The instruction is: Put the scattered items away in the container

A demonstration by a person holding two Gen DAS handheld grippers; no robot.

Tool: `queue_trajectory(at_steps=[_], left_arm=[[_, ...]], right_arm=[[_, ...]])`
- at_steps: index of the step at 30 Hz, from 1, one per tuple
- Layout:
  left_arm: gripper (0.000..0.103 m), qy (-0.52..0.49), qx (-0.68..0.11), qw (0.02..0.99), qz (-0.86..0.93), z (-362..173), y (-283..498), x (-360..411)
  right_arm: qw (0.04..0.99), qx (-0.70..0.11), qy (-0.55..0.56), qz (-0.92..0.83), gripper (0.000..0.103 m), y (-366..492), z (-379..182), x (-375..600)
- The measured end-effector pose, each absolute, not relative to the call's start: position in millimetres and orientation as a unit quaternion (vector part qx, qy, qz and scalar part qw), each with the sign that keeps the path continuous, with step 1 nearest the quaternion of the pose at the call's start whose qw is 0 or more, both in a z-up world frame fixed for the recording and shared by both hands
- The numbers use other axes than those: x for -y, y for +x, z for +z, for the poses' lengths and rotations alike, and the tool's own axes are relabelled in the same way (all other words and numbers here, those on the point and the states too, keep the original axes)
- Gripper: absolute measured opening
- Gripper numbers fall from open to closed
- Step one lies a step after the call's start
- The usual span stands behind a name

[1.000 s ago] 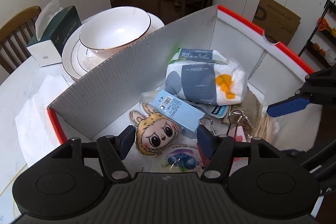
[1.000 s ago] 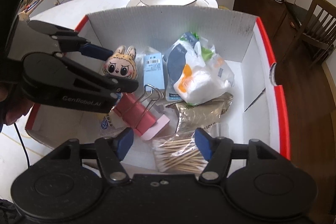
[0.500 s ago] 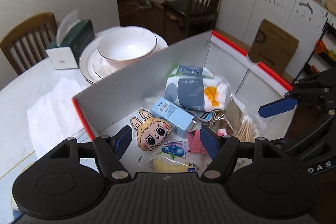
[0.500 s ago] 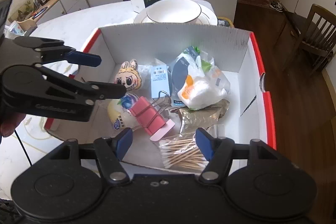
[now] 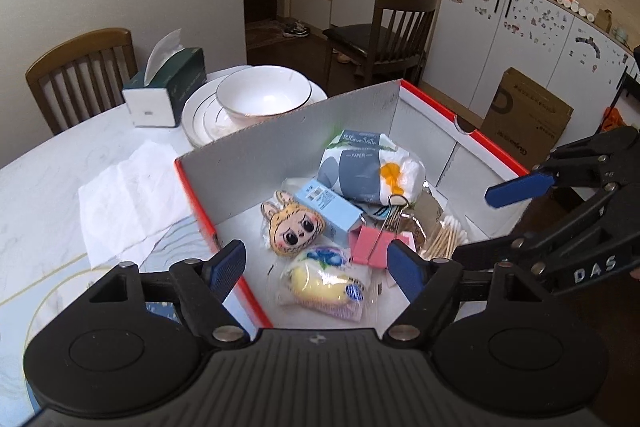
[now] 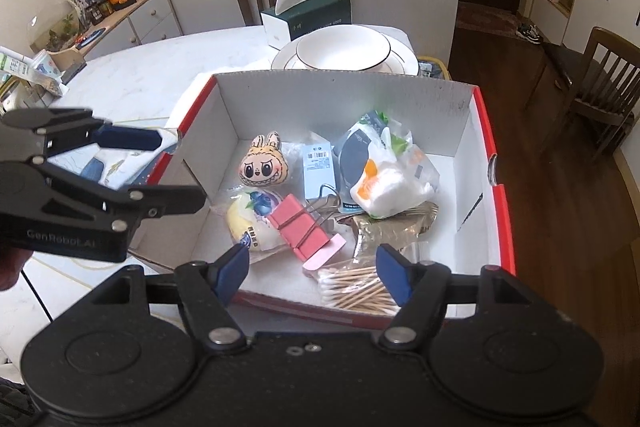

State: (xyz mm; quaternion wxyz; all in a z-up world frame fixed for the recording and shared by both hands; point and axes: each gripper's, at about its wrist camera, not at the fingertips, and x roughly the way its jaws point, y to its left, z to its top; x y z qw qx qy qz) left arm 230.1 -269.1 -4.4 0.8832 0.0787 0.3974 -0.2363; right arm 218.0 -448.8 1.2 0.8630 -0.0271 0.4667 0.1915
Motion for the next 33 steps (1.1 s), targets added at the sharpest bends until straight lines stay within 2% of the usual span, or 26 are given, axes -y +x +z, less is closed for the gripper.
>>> queue_trajectory(at_steps=[2,7,10,12,14,33], left_arm=[[0.081,0.075,-0.398,0.884,-0.232,-5,225,266],[0.084,0.066,-0.399,0.888,-0.219,-5,215,259],[0.086,0.066,-0.397,0.890,-0.214,-4,209,256],[0.098,0.068,-0.396,0.891,-0.211,-4,205,255],[0.102,0.068,-0.394,0.892,-0.210,-4,202,254],[0.102,0.058,-0.381,0.894,-0.227,-3,177,248]], right_arm=[[0.868,-0.459,-0.025,0.190,0.080,215,4,450],[0.875,-0.444,-0.022,0.191,0.083,208,10,451],[0.881,-0.432,-0.020,0.190,0.090,203,14,451],[0.885,-0.426,-0.019,0.189,0.091,201,15,450],[0.886,-0.423,-0.017,0.188,0.092,199,16,450],[0.897,-0.411,-0.006,0.165,0.098,170,18,453]])
